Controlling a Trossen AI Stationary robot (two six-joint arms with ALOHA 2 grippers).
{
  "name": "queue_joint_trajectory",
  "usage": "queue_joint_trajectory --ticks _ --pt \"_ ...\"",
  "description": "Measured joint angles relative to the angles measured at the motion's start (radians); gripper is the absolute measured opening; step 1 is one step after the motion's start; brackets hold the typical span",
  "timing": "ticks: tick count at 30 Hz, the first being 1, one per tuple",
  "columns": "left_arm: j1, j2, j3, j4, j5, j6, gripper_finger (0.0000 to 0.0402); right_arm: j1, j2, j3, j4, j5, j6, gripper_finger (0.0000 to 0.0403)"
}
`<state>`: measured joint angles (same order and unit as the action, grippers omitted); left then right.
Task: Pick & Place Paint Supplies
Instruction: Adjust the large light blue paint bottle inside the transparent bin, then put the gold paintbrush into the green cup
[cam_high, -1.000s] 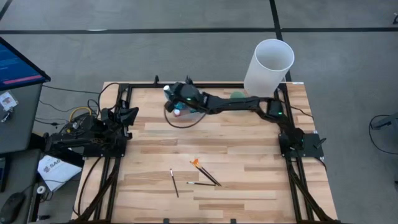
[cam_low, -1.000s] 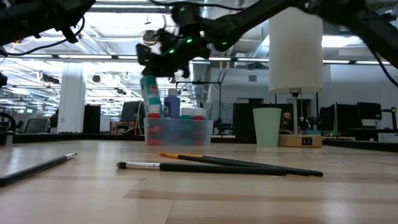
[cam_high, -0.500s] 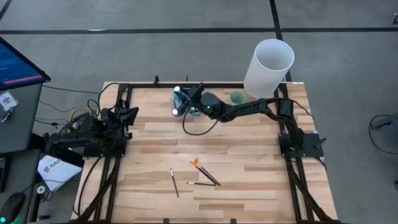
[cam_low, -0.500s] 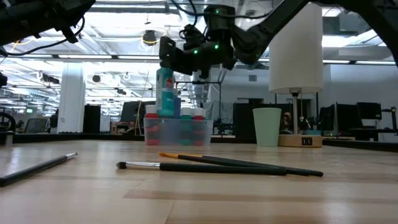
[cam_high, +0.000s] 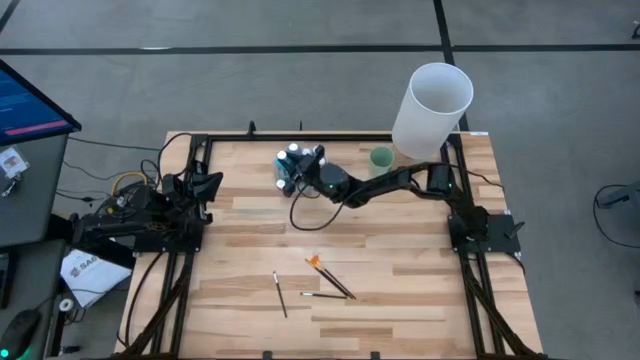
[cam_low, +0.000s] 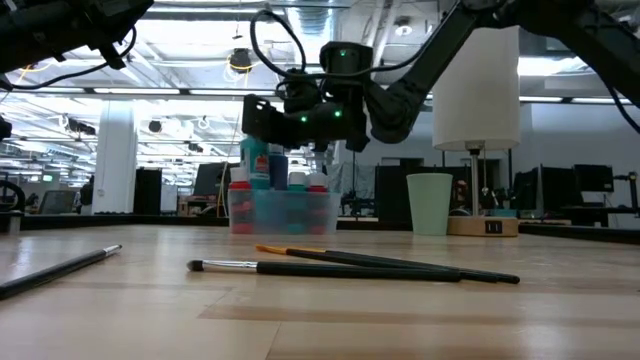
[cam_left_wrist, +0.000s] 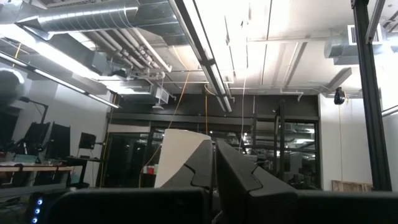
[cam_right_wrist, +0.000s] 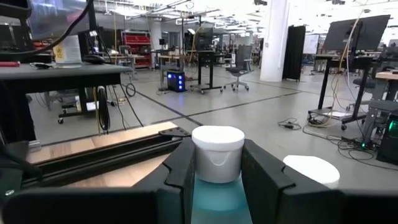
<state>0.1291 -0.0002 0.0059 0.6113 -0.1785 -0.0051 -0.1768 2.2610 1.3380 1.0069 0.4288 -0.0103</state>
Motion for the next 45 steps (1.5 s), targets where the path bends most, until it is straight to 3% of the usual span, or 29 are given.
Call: queue_joint_trajectory --ticks 3,10,19,22,25,29,32,37,45 --pt "0.000 0.000 0.000 0.000 0.000 0.000 0.0002 0.000 0.001 0.000 -0.007 0.015 0.007 0.0103" --pt "0.000 0.000 0.000 0.000 0.000 0.000 0.0002 0.001 0.001 0.002 -0.004 0.016 0.006 0.0174" --pt "0.000 0.000 0.000 0.000 0.000 0.000 0.0002 0.024 -0.051 0.001 -0.060 0.024 -0.104 0.0207" --pt "0.000 0.000 0.000 0.000 0.000 0.000 0.0002 0.048 -0.151 0.001 -0.200 0.045 -0.123 0.0215" --pt "0.000 0.000 0.000 0.000 0.000 0.000 0.0002 0.080 -0.287 0.002 -0.477 0.045 -0.079 0.0222" --pt "0.000 0.000 0.000 0.000 0.000 0.000 0.0002 0.136 -0.470 0.004 -0.916 0.045 0.148 0.0224" --pt "0.000 0.000 0.000 0.000 0.000 0.000 0.0002 0.188 -0.529 0.003 -1.183 0.044 0.368 0.0220" --pt "0.000 0.000 0.000 0.000 0.000 0.000 0.0002 0.288 -0.497 0.002 -1.395 0.027 0.603 0.0207" --pt "0.000 0.000 0.000 0.000 0.000 0.000 0.0002 0.359 -0.309 0.065 -1.413 -0.165 0.715 0.0187"
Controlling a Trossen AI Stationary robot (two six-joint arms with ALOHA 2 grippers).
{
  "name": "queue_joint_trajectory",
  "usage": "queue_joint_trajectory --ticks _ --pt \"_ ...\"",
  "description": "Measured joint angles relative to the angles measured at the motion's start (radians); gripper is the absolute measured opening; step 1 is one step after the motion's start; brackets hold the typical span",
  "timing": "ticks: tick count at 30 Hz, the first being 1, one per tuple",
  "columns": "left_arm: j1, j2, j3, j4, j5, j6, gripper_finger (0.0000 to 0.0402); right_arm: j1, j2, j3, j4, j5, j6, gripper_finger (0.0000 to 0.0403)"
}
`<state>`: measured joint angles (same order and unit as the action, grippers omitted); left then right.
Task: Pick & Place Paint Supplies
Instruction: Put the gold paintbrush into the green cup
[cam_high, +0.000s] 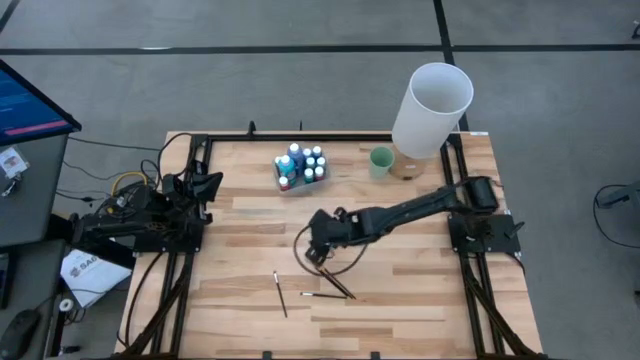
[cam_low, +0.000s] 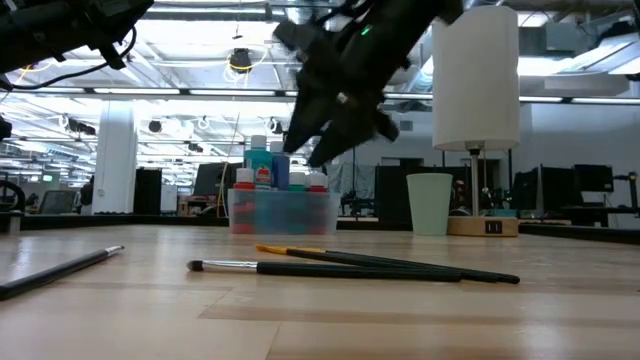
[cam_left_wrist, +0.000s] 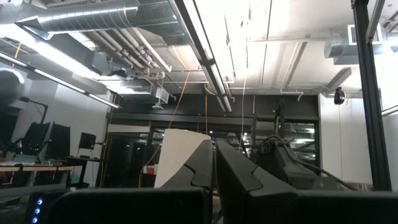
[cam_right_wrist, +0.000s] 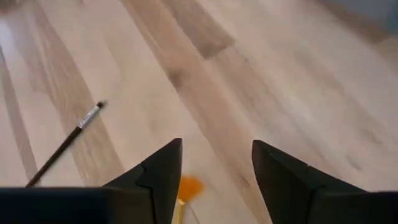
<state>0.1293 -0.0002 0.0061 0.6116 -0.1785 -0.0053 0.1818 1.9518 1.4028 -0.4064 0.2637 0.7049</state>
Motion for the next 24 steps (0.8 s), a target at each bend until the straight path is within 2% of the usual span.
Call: queue_joint_trajectory --ticks 4,10,12,24 --pt "0.000 0.004 0.000 0.000 0.000 0.000 0.0002 0.001 0.097 0.093 -0.059 -0.045 -0.005 0.0178" --pt "0.000 0.040 0.000 0.002 0.000 0.000 0.0002 0.016 0.212 0.226 -0.259 -0.064 -0.003 0.0174" --pt "0.000 0.060 0.000 0.007 0.000 0.000 0.0002 0.025 0.219 0.243 -0.301 -0.064 0.003 0.0175" --pt "0.000 0.184 0.000 0.007 0.000 0.000 0.0002 0.064 0.246 0.277 -0.305 -0.083 0.045 0.0196"
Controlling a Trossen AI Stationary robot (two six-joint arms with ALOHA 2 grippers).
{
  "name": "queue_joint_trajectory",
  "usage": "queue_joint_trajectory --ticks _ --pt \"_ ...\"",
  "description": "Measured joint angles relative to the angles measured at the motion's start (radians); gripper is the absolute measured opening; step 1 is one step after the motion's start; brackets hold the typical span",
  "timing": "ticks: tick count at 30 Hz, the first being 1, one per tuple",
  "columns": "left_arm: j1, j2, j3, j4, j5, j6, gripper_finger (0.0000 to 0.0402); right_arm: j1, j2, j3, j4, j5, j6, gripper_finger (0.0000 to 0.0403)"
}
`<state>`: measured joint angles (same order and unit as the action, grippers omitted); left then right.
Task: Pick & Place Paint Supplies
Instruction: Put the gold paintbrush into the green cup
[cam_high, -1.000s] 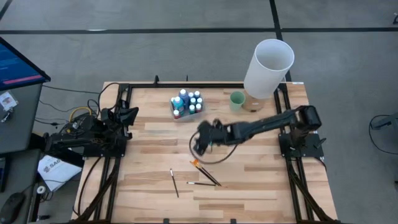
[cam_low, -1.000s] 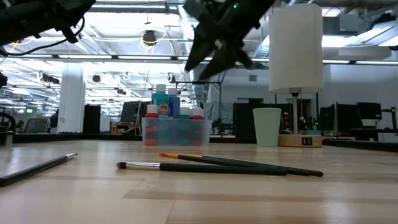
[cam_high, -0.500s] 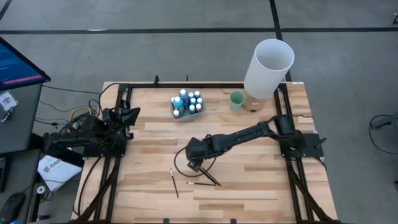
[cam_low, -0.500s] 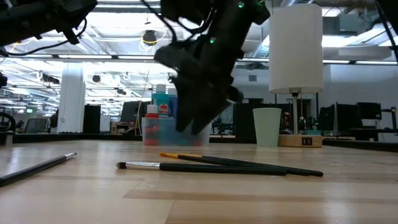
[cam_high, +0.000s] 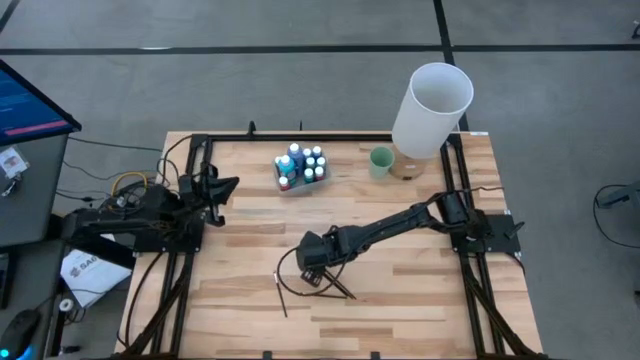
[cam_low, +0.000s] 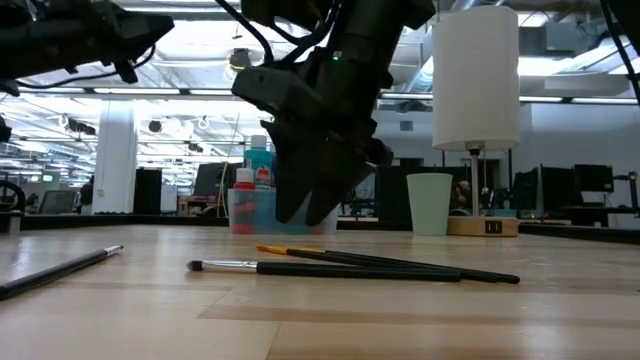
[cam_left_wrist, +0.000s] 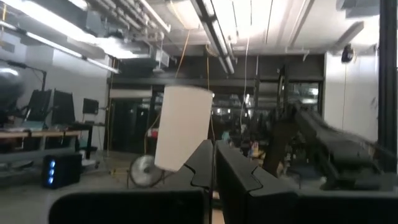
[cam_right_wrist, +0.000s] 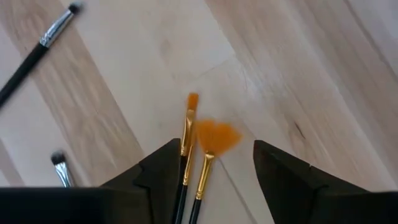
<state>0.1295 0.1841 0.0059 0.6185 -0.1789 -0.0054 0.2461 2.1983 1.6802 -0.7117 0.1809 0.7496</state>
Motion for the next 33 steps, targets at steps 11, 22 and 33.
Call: queue_joint_trajectory --ticks 11,22,33 --pt "0.000 0.035 0.000 -0.001 0.001 0.000 0.0002 -0.006 0.000 0.000 -0.015 0.004 0.011 0.0190" --pt "0.000 -0.183 0.000 0.061 0.000 0.000 0.0002 -0.005 0.000 0.000 -0.017 0.064 0.011 0.0189" --pt "-0.001 -0.184 0.000 0.076 0.001 0.000 0.0002 -0.005 0.000 0.000 -0.031 0.079 0.011 0.0179"
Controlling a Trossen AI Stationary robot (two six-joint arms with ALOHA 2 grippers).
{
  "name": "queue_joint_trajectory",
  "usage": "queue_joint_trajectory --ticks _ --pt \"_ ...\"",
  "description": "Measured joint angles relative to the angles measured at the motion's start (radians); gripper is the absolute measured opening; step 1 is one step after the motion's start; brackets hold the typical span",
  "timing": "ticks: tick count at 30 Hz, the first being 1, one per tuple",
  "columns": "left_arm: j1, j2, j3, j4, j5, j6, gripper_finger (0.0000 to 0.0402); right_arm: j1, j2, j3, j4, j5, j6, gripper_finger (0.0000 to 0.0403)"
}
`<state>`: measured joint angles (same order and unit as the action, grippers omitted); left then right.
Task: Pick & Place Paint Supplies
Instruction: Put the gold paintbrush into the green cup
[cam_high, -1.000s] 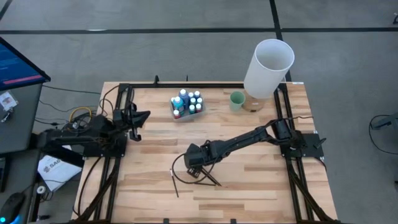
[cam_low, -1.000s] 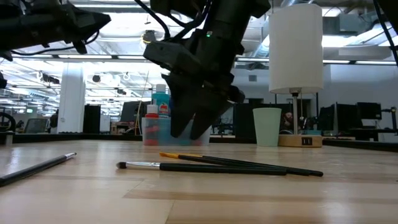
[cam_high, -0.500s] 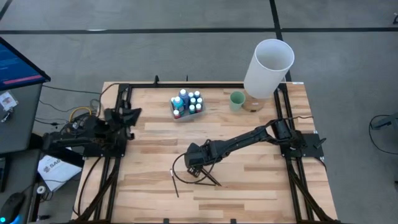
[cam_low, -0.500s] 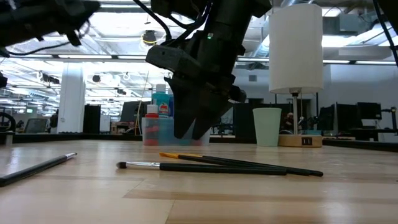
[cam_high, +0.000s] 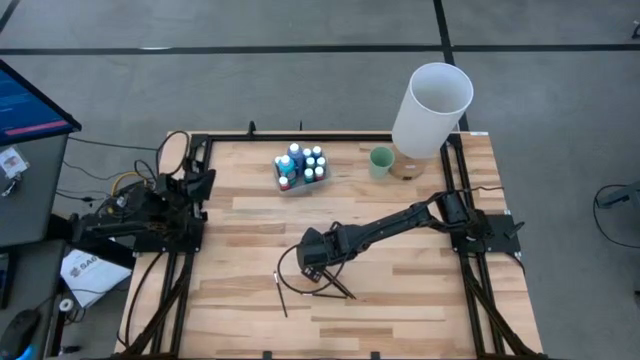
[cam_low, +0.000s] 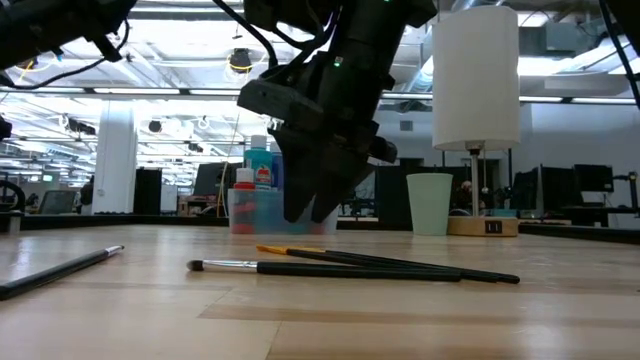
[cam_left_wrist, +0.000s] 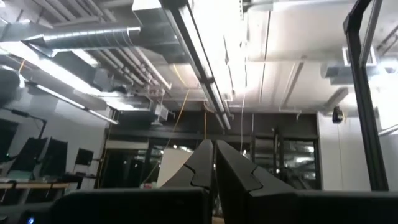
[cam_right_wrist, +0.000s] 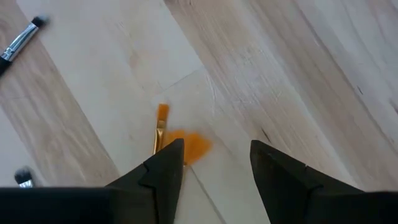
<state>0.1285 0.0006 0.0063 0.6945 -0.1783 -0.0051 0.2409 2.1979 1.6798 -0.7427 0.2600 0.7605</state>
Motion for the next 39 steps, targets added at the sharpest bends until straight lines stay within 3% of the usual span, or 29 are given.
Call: queue_joint_trajectory --ticks 7,14,25,30,39 --pt "0.000 0.000 0.000 -0.038 0.000 0.000 0.0002 0.000 0.000 0.000 0.005 0.000 0.000 0.0196" --pt "0.000 0.000 0.000 -0.319 0.000 0.000 0.0002 -0.008 0.000 0.000 0.021 0.003 -0.005 0.0221" --pt "0.009 -0.001 0.000 -0.476 0.000 0.000 0.0002 -0.006 0.000 0.000 0.016 0.002 0.000 0.0224" --pt "0.010 0.000 0.000 -0.647 0.002 0.000 0.0002 0.000 0.000 0.000 0.017 0.002 0.000 0.0224" --pt "0.000 -0.001 0.000 -0.649 0.009 0.000 0.0002 0.023 0.070 0.005 0.043 -0.048 0.008 0.0224"
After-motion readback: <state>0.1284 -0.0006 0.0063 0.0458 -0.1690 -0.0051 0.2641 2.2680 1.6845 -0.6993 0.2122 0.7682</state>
